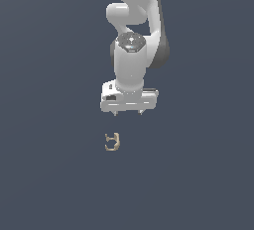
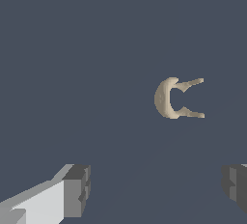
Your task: Pick up the object and move it to a goal position.
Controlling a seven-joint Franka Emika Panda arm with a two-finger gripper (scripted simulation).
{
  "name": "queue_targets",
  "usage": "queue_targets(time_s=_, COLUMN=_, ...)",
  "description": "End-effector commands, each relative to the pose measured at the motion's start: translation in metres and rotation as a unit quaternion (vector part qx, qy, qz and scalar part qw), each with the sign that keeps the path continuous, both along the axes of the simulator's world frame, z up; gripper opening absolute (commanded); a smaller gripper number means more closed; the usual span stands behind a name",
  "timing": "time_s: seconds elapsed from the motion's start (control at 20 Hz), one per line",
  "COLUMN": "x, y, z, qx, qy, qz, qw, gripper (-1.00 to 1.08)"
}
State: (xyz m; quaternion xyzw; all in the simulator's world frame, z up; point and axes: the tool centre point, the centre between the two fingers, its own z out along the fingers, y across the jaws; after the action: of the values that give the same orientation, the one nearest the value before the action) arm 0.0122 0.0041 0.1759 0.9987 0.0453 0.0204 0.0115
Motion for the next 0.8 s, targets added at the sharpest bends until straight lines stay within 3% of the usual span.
queue_targets(time_s=0.0, x=0.006, y=-0.005, z=-0.006, qx=0.001, qy=0.002, qz=0.0, qw=1.0, gripper=1.0)
queue_targets(time_s=0.75, x=0.054, y=-0.058, z=-0.071, qx=0.009, qy=0.018, qz=0.002, qw=0.9998, gripper=1.0)
